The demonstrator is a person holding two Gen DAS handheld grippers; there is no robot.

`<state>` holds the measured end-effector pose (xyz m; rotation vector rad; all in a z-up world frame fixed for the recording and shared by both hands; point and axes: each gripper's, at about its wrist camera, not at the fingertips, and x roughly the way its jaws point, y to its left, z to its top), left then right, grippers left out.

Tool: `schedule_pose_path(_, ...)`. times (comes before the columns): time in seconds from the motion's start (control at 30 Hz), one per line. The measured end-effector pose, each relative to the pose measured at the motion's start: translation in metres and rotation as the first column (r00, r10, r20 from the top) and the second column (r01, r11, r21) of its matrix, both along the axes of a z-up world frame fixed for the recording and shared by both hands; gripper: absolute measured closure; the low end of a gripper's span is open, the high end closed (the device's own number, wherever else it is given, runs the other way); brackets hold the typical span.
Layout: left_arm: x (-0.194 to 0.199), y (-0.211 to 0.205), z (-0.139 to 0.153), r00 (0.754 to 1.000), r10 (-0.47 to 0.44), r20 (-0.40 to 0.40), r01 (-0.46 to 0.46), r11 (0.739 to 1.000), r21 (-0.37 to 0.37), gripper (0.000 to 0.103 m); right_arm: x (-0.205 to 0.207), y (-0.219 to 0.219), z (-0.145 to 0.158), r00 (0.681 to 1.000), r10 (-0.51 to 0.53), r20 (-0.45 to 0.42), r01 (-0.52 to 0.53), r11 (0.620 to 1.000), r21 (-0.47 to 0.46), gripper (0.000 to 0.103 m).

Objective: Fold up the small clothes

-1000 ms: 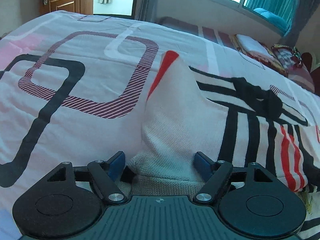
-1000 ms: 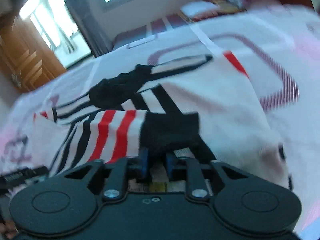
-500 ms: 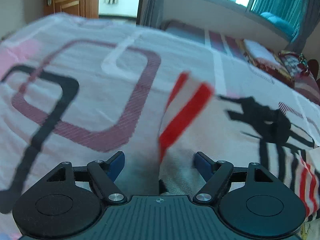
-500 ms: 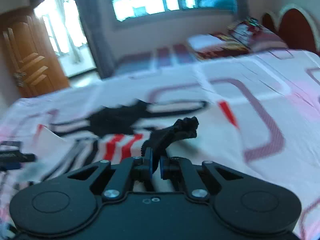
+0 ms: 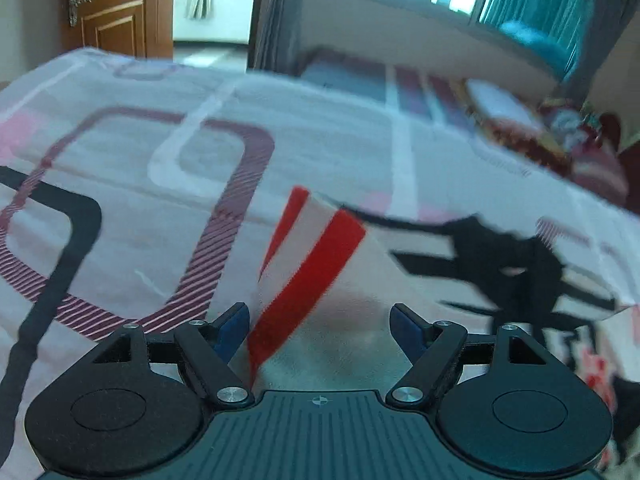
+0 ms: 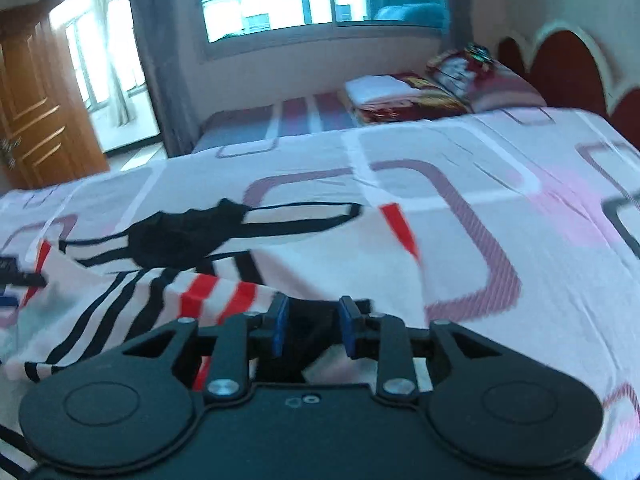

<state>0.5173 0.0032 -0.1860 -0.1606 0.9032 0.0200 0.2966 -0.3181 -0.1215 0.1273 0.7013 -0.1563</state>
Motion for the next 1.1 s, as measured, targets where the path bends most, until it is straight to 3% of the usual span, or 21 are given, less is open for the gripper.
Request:
schedule_pose_path(0.07,0.013,0.008,-0.013,0.999,0.043,-0.033,-0.044,0.999,-0.014,0.026,0.008,0.007,-0.005,0.999,0.034,-0.010,-0.034,0.999,-0.007,0.075)
schedule_pose_path(0.13,0.020,0.010,-0.013,0.998,0.055,0.007,-0.055,0.998,0.012,0.024,0.019,0.011,-0.015,0.997,0.064,-0.048,-0.066,0.997,-0.036,0.077)
schedule_pose_path(0.23,0.033,0.014,-0.017,0.997,0.080,0.018,-0.080,0.996,0.025,0.013,0.029,0.007,-0.035,0.993,0.042,-0.112,-0.056,0.990,-0.127,0.078)
schedule_pose_path(0.33,0.036,0.021,-0.016,0.993,0.115,0.015,-0.115,0.993,0.000,0.011,0.032,-0.001,-0.037,0.994,0.031,-0.102,-0.044,0.991,-0.126,0.078)
schedule_pose_path(0.43,0.016,0.034,-0.006,0.984,0.175,0.026,-0.174,0.984,-0.034,0.011,0.031,0.002,-0.032,0.993,0.019,-0.116,-0.033,0.992,-0.121,0.077)
schedule_pose_path(0.53,-0.018,0.035,0.006,0.992,0.116,0.057,-0.115,0.993,-0.026,0.011,0.012,0.008,-0.013,0.997,0.057,-0.049,-0.061,0.994,-0.088,0.074)
schedule_pose_path(0.67,-0.072,0.015,0.013,0.997,0.001,0.074,0.000,1.000,-0.015,0.011,0.001,0.021,-0.009,0.991,0.125,-0.056,-0.128,0.990,-0.064,0.072)
schedule_pose_path(0.73,-0.093,0.007,0.006,0.997,-0.031,0.068,0.031,0.999,0.012,0.011,-0.003,0.028,-0.011,0.987,0.149,-0.062,-0.153,0.985,-0.078,0.071)
schedule_pose_path(0.8,-0.101,0.008,-0.012,1.000,-0.015,0.014,0.014,0.999,0.030,0.011,-0.006,0.031,-0.016,0.983,0.164,-0.081,-0.171,0.980,-0.100,0.072)
schedule_pose_path(0.83,-0.104,0.014,-0.019,1.000,0.001,0.020,-0.001,1.000,0.013,0.009,-0.007,0.030,-0.020,0.983,0.153,-0.103,-0.166,0.978,-0.125,0.072)
schedule_pose_path(0.87,-0.107,0.014,-0.019,0.999,0.006,0.041,-0.008,0.999,0.044,0.009,-0.004,0.026,-0.028,0.984,0.122,-0.130,-0.143,0.975,-0.169,0.072)
schedule_pose_path(0.9,-0.106,0.013,-0.017,0.999,0.008,0.033,-0.009,0.999,0.053,0.009,-0.004,0.016,-0.035,0.986,0.086,-0.144,-0.112,0.976,-0.188,0.065)
schedule_pose_path(0.97,-0.108,0.019,-0.012,0.999,0.040,0.014,-0.040,0.999,0.029,0.009,-0.007,-0.007,-0.033,0.991,0.040,-0.129,-0.051,0.995,-0.084,0.063)
schedule_pose_path(1.03,-0.117,0.022,-0.003,0.998,0.068,0.018,-0.068,0.998,-0.004,0.009,-0.009,-0.007,-0.028,0.991,0.019,-0.136,-0.038,0.990,-0.138,0.066)
schedule_pose_path(1.1,-0.130,0.016,0.004,0.998,0.048,0.046,-0.049,0.999,0.012,0.009,-0.015,-0.003,-0.022,0.993,0.009,-0.117,-0.027,0.987,-0.158,0.065)
